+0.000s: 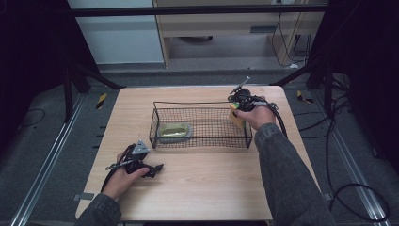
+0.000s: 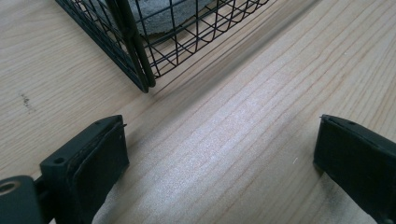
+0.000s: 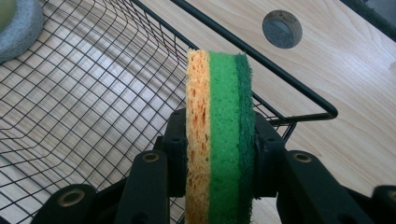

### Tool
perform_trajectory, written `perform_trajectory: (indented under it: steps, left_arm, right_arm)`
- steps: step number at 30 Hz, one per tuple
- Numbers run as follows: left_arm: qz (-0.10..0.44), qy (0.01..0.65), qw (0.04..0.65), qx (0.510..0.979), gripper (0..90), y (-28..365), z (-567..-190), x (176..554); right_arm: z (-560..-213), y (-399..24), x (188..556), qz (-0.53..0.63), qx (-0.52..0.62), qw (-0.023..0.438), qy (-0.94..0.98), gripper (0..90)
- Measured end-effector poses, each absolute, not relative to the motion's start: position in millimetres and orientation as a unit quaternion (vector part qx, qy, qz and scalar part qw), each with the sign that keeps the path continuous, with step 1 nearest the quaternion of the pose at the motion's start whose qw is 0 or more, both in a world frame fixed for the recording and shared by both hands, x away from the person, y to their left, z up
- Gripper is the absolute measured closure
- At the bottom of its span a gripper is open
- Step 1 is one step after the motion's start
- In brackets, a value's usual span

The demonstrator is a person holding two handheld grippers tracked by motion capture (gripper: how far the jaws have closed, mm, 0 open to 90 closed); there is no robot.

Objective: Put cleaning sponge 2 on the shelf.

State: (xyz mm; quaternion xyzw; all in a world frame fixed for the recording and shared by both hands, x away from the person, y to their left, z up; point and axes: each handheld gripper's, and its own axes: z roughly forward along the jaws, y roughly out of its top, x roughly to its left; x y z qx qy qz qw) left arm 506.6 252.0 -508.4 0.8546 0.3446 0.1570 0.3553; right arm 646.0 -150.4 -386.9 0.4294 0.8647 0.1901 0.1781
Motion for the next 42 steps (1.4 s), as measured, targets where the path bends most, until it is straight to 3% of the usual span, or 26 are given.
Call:
perform_trajectory:
  steps: [36, 42]
  left_arm:
    - [0.157, 0.343, 0.355, 0.855, 1.6, 252, -508, 507]
    - [0.157, 0.343, 0.355, 0.855, 1.7, 252, -508, 507]
  right_arm:
    - [-411, -147, 651, 0.167, 0.428, 0.179, 0.87, 64.6]
    - [-410, -145, 649, 0.165, 0.425, 0.184, 0.871, 61.3]
